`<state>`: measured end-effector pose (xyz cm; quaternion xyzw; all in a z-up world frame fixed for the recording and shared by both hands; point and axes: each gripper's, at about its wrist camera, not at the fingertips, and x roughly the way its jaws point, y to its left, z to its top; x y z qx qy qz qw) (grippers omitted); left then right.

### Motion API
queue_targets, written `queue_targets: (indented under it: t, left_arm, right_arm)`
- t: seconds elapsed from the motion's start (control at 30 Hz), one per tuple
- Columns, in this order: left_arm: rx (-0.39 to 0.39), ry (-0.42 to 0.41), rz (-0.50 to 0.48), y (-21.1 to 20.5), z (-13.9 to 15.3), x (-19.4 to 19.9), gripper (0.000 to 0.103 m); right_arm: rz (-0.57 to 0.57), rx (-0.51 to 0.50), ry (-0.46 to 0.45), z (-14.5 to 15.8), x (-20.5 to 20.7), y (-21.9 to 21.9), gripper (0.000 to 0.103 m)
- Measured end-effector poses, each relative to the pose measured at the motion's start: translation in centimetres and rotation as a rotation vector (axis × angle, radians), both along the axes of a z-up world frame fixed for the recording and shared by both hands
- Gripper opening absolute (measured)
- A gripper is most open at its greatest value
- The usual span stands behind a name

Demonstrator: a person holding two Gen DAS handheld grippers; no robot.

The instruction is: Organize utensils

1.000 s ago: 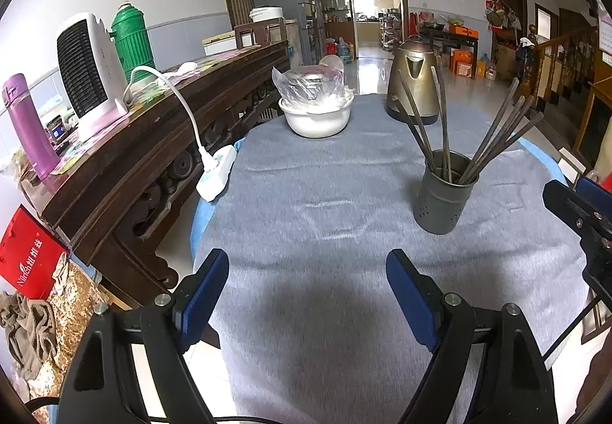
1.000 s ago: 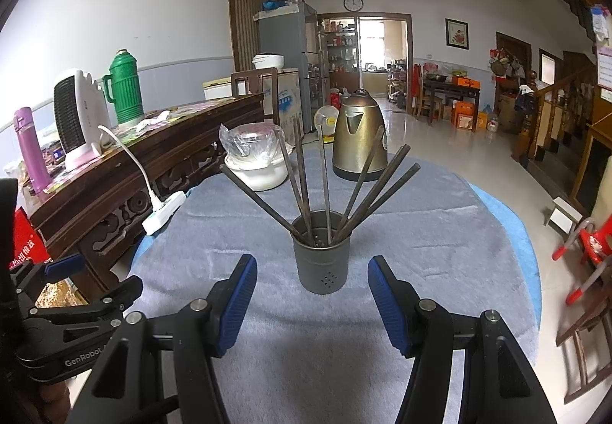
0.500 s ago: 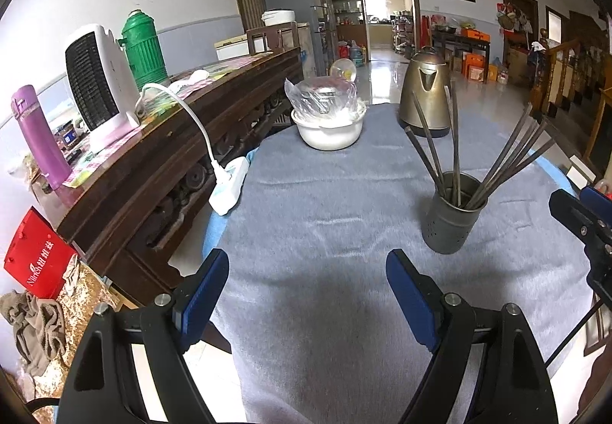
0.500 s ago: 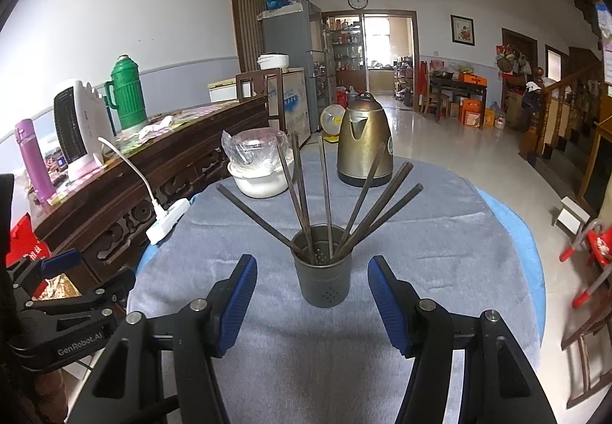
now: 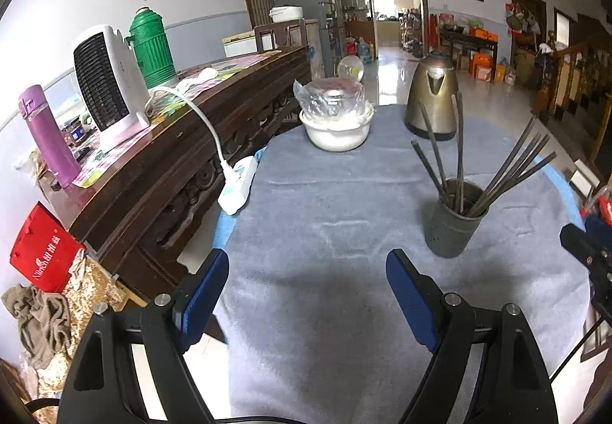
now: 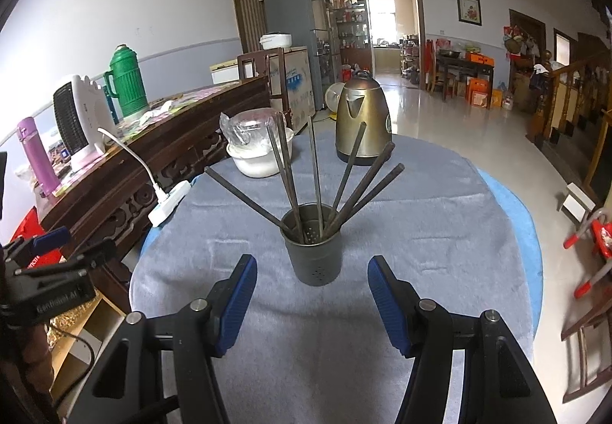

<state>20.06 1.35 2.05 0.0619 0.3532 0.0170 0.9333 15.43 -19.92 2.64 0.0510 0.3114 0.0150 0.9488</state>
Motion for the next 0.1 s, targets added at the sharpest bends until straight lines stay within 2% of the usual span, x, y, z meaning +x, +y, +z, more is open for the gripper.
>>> queue_targets:
  t: [0.1]
  left_arm:
    - [-0.050, 0.010, -0.034, -0.1, -1.1, 1.2, 0.085]
  right_arm:
    - [-0.004, -0.014, -0.006, -0.4, 0.7, -0.6, 0.065]
